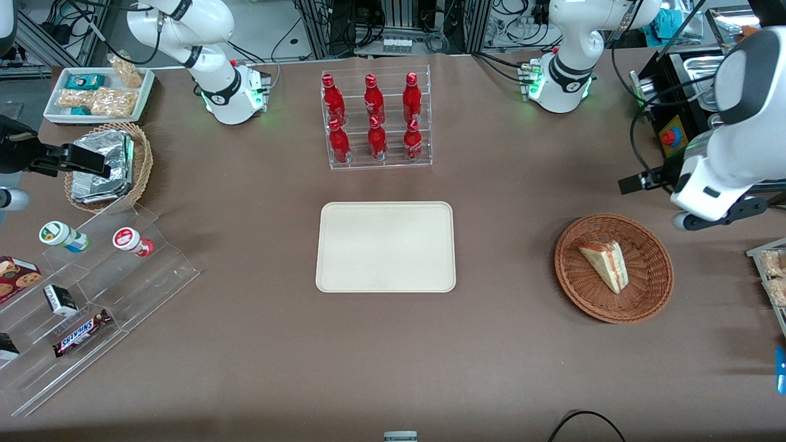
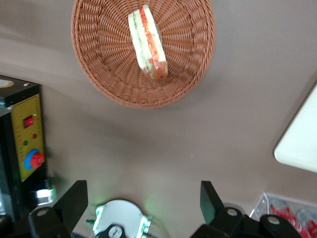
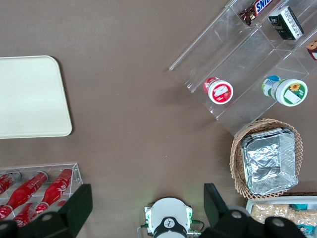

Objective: Place sandwich from basket to tray
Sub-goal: 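Move the left gripper down over the sandwich in the wicker basket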

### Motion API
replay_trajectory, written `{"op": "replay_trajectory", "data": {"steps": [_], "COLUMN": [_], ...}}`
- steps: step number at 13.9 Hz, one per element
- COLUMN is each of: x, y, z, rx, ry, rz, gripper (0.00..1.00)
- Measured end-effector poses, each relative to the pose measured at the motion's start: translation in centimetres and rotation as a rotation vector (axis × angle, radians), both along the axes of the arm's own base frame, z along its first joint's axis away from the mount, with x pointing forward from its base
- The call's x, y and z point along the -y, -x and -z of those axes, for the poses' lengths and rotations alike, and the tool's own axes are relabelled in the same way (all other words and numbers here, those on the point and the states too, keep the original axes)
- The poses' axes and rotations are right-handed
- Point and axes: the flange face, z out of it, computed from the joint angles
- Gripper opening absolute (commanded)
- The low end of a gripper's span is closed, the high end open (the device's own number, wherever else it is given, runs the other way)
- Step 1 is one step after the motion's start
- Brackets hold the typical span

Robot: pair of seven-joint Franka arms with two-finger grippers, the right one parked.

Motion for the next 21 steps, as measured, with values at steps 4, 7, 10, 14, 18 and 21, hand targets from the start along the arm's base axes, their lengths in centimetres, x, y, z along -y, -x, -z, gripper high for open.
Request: {"op": "replay_trajectory", "data": {"steps": [4, 7, 10, 14, 18, 21], "x": [-1.3, -2.9, -4.1, -5.4, -5.4, -5.4], "y": [0.6, 1.3, 1.5, 1.6, 1.1, 0.8], "z": [8.3, 12.3, 14.7, 19.6, 22.5, 22.4], "rx": [0.053, 0.078, 0.107, 0.182, 0.204, 0.212], "ry": [-0.002, -0.002, -0.007, -0.018, -0.030, -0.031], "rz": [-0.043, -0.073, -0.112, -0.200, -0.266, -0.270], "gripper": [1.00, 1.00, 1.00, 1.00, 1.00, 1.00]}}
